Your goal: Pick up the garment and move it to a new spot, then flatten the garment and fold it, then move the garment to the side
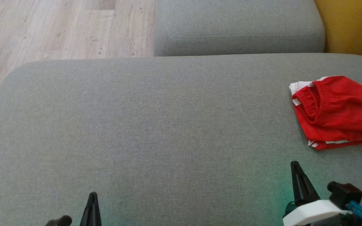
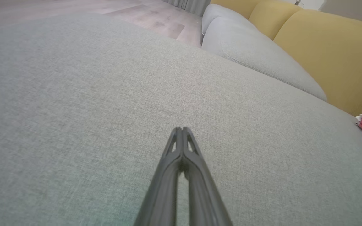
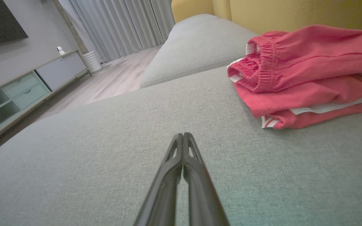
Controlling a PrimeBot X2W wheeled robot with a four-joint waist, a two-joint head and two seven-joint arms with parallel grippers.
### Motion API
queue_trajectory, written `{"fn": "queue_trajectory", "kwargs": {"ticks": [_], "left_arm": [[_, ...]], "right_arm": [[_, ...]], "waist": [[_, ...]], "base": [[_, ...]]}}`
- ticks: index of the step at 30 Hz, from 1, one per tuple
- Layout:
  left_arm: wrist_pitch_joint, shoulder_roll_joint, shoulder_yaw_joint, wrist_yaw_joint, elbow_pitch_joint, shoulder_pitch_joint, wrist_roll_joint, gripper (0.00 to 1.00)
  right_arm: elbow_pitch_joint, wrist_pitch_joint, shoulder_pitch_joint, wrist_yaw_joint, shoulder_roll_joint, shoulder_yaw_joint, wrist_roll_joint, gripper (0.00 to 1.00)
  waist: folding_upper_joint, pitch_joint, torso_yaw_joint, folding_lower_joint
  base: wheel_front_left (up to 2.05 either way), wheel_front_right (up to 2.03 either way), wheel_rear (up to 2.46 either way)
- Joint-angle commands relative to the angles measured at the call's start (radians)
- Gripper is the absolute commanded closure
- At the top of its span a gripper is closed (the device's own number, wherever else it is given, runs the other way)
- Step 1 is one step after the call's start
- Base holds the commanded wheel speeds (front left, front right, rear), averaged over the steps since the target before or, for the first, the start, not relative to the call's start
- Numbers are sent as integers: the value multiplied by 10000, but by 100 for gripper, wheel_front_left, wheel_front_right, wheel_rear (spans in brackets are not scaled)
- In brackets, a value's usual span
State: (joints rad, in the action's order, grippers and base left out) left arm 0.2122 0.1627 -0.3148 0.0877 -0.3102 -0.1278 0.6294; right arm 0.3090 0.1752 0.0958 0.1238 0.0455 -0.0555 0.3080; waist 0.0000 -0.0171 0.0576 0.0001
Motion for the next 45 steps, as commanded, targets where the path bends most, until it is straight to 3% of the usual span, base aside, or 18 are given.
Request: {"fn": "queue_trajectory", "kwargs": {"ticks": [1,45], "left_arm": [[-23,3,262,-55,306,436,177,100],[-1263,-407,1806,-897,442,1194,4017,100]], "right_arm": [[-342,-69,-409,8,82,57,270,100],[-473,-1010,-1037,32,223,490,5483,100]], "waist": [[0,2,-5,0],[0,81,-230,0]], "base": [[0,0,0],[0,0,0]]}}
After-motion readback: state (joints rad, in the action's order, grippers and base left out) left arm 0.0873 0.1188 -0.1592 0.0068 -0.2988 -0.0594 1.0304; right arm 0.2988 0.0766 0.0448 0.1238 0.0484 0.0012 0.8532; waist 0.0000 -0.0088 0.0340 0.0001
